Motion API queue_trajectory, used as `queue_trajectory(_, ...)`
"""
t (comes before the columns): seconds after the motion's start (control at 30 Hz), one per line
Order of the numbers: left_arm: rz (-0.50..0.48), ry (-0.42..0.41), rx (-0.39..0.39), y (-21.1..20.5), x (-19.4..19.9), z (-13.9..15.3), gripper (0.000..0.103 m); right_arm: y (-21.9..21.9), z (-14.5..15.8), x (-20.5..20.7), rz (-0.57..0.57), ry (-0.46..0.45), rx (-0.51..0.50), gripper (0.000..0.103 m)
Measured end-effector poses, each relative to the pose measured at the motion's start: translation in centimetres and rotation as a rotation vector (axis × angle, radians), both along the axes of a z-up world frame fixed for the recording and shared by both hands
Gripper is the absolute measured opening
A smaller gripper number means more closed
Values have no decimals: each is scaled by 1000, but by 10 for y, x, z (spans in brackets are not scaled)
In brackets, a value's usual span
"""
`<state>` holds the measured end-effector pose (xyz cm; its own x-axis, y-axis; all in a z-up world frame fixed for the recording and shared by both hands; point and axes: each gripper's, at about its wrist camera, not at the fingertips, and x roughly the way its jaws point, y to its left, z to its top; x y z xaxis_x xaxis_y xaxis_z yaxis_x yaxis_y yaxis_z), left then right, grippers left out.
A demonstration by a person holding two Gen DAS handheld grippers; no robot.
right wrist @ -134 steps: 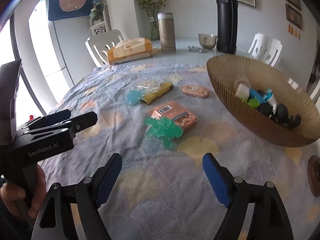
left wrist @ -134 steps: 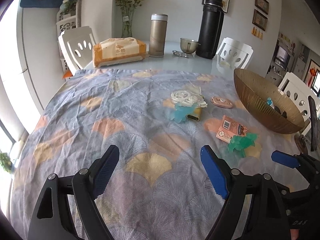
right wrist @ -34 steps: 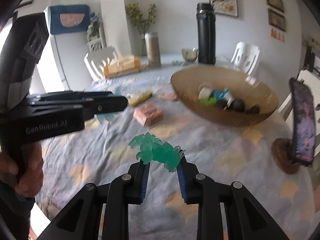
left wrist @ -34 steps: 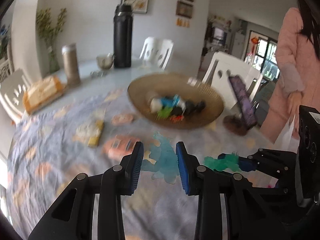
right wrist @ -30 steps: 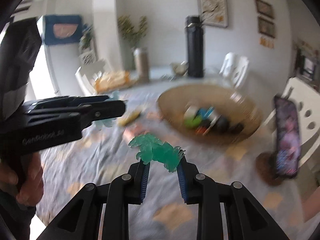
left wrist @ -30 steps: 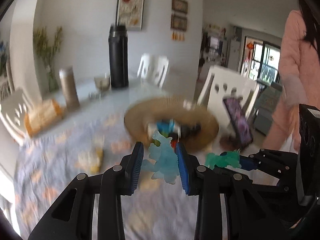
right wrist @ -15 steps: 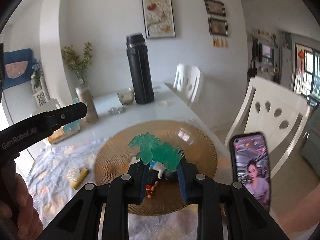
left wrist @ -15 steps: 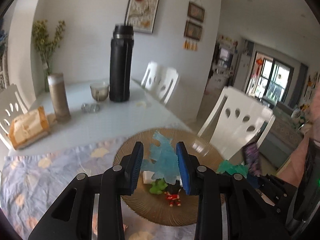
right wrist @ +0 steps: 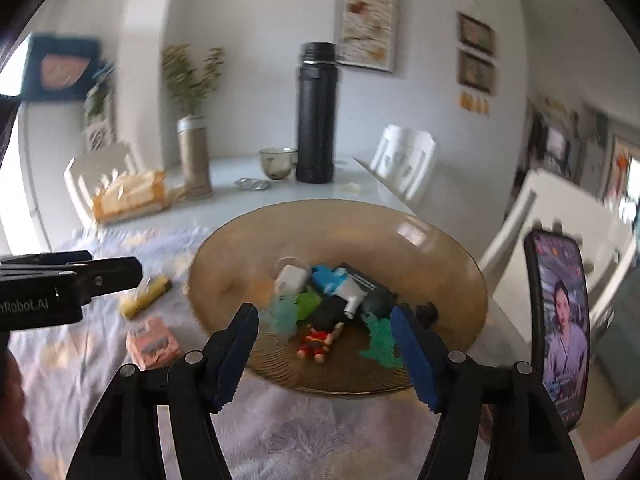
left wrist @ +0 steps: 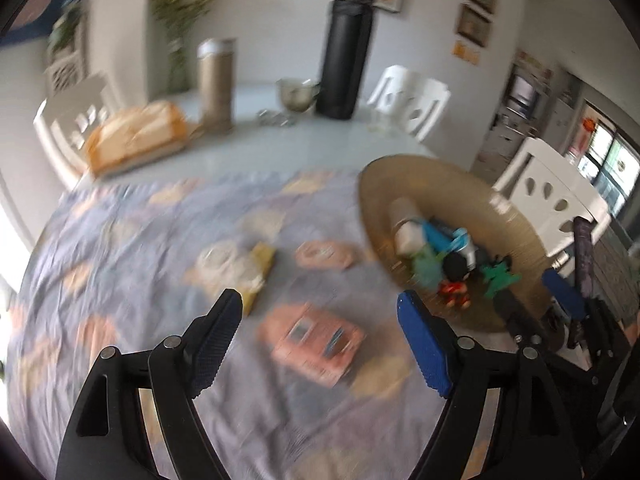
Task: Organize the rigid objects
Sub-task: 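Move both open grippers back toward the tape roller and yellow tube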
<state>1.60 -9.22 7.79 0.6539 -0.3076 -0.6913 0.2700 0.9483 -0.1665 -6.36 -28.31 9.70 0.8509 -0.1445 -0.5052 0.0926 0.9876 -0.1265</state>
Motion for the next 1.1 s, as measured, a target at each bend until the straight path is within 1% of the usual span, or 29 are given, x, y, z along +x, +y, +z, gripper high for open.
queue_trajectory(0.03, 19, 23, -16, 6, -1, -5, 79, 5, -1, -1, 13, -8, -22, 77)
queue_trajectory(0.07, 32, 38, -24, 9, -1, -8, 79, 10, -2, -2, 25, -17, -54, 82)
queue_trajectory(0.1, 48, 56, -33, 13, -1, -12, 79, 17, -4, -4, 25, -31, -105, 88)
queue_trajectory(0.17, 55, 67, -33, 12, -2, -15, 79, 25, -7, -5, 18, -46, -173, 88)
queue_trajectory(0.27, 44, 62, -10, 8, -5, -14, 79, 33, -8, -8, 68, -48, -183, 88)
queue_trajectory(0.33, 33, 50, 8, 4, -7, -12, 79, 40, -11, -10, 66, -59, -231, 88)
queue_trajectory(0.5, 28, 43, -6, 9, -12, -10, 79, 52, -18, -9, 81, -50, -291, 88)
queue_trajectory(0.7, 64, 72, -57, 33, -14, -18, 79, 49, -24, 0, 67, -7, -284, 88)
queue_trajectory(0.83, 96, 62, -89, 56, -18, -21, 79, 44, -26, 5, 46, 19, -276, 88)
queue_trajectory(0.97, 125, 47, -78, 74, -22, -23, 79, 46, -29, 6, 55, 30, -279, 88)
queue_trajectory(1.03, 118, 43, -58, 80, -21, -22, 79, 48, -31, 6, 62, 36, -284, 88)
queue_trajectory(1.1, 99, 41, -31, 81, -19, -21, 82, 50, -33, 7, 66, 46, -285, 88)
